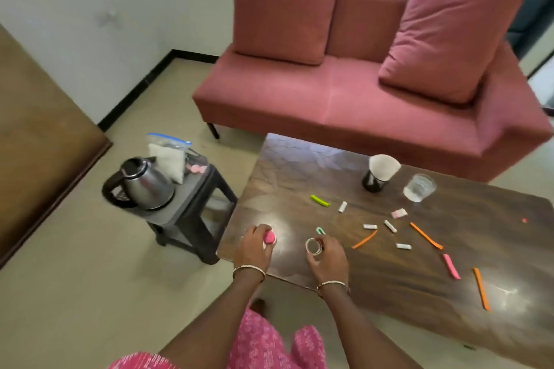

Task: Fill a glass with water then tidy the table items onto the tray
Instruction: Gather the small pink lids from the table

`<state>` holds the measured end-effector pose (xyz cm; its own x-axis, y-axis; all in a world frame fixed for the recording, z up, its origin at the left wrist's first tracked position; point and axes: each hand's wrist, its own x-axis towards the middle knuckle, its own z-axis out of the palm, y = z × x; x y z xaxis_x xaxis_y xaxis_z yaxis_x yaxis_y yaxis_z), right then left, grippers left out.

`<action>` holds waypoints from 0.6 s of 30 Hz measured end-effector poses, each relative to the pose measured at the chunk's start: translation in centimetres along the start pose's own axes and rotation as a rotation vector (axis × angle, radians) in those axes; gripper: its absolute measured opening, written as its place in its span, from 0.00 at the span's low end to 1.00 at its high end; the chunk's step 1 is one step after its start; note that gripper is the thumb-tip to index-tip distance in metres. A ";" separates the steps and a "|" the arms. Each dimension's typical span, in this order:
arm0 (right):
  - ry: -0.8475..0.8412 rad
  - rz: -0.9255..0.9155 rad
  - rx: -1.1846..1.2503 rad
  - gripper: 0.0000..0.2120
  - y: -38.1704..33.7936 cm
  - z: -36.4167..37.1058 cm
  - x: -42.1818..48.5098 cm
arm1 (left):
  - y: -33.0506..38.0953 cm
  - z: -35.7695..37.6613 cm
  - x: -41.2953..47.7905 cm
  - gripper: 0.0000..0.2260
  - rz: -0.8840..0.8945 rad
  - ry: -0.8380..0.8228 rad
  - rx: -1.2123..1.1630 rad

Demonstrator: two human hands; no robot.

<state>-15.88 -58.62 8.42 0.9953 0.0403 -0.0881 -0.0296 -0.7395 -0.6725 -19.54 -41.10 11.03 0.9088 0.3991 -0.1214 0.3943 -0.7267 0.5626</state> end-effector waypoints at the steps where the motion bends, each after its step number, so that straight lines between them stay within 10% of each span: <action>1: -0.027 -0.023 -0.004 0.12 -1.3 1.0 0.1 | -1.0 -0.9 0.2 0.08 -0.025 0.024 0.004; 18: -0.235 -0.088 -0.055 0.14 -21.4 21.1 7.5 | -21.1 -13.7 14.9 0.10 -0.244 0.054 0.007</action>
<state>-9.74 -28.32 6.65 0.9448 0.2568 -0.2033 0.0681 -0.7611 -0.6451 -16.16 -12.19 8.58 0.7783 0.5921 -0.2088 0.6020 -0.6091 0.5163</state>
